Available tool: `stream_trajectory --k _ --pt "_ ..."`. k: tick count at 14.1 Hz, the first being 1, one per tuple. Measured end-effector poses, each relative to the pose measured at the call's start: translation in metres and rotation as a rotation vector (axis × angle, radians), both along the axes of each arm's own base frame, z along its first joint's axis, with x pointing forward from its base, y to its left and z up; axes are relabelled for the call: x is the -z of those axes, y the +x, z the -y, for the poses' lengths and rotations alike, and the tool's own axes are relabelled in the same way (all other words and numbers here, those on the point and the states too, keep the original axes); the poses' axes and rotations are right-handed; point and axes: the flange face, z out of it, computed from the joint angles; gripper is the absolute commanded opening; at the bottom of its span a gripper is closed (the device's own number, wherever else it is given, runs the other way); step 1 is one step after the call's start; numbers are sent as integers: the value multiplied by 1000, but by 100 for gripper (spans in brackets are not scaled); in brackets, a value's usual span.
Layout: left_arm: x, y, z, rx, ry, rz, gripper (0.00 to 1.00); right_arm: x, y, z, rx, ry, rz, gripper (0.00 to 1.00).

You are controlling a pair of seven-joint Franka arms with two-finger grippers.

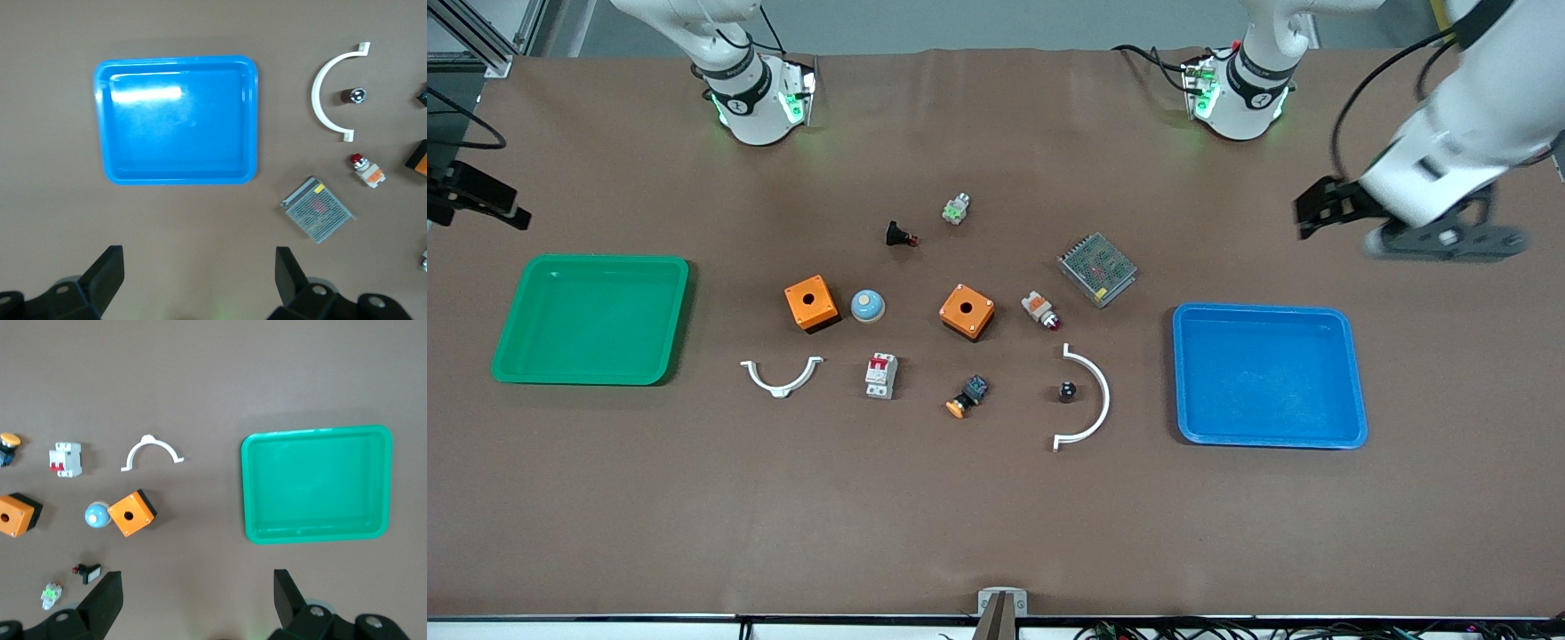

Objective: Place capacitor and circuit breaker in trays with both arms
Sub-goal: 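Reach the left gripper to the capacitor while the right gripper reaches the breaker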

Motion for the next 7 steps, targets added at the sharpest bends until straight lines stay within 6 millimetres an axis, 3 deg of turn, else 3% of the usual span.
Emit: stream_trajectory --k 2,5,7 --pt "42 15 49 -29 -7 0 100 31 16 -31 -45 30 -56 100" --pt "117 26 129 -129 -17 2 100 98 43 -111 -47 55 -105 100" --pt "162 38 164 -196 -38 19 100 148 50 -167 -26 44 -95 100"
